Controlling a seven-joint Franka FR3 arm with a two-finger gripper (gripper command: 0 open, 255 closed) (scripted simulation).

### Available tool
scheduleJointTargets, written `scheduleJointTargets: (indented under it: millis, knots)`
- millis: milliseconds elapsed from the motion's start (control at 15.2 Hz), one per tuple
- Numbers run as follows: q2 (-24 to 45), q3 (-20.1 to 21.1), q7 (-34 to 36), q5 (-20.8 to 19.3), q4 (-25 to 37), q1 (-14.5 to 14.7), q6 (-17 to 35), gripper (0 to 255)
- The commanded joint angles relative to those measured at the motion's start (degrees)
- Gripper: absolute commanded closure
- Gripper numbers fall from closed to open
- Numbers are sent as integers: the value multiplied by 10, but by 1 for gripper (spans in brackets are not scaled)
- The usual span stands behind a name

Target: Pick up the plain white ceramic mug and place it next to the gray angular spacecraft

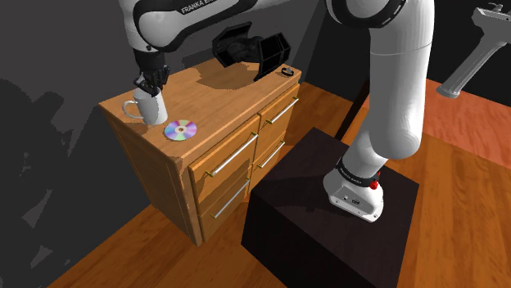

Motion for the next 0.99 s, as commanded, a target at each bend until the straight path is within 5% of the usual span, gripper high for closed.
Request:
scheduleJointTargets:
  millis: [0,924]
  knots:
    - [-5,1,-2,2,7,0,-13,255]
    - [-26,6,-11,12,85,1,-110,255]
